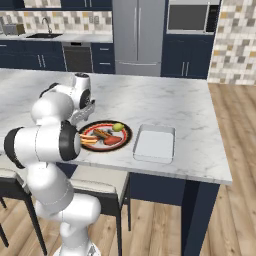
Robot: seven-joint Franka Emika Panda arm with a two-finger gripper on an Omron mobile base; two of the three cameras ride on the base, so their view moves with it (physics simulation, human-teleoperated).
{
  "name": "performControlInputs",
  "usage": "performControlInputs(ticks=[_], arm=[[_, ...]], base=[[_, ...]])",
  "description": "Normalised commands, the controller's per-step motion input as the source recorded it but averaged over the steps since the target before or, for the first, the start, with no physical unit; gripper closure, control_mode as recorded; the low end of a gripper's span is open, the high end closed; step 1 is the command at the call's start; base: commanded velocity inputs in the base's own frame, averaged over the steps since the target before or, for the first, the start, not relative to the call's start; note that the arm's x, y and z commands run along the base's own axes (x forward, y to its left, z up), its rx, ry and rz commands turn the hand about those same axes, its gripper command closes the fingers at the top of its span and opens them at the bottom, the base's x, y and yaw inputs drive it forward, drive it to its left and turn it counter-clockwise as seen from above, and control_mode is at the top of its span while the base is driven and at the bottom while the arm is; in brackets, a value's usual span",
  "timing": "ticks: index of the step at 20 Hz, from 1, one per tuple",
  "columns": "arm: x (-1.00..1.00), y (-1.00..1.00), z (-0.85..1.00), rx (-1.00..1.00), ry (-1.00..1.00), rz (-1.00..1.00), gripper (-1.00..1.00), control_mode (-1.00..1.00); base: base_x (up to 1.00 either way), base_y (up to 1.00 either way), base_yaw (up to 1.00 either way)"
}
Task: Place one cooked food and one vegetable from the large plate to each tupperware container.
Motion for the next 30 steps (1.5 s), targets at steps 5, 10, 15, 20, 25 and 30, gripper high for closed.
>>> performControlInputs(ticks=[5,10,15,20,25,30], arm=[[0.26,-0.18,-0.68,0.0,-0.23,0.71,-1.0,-1.0],[0.38,-0.02,-0.45,0.01,-0.04,0.44,-1.0,-1.0],[0.06,0.0,0.0,0.0,-0.01,0.29,-1.0,-1.0],[0.18,0.15,-0.04,0.0,0.0,0.06,-1.0,-1.0],[0.07,0.35,-0.18,0.0,0.0,0.0,-1.0,-1.0],[-0.2,0.0,-0.15,0.0,0.0,0.0,-1.0,-1.0]], base=[[0.0,0.0,0.0],[0.0,0.0,0.0],[0.0,0.0,0.0],[0.0,0.0,0.0],[0.0,0.0,0.0],[0.0,0.0,0.0]])
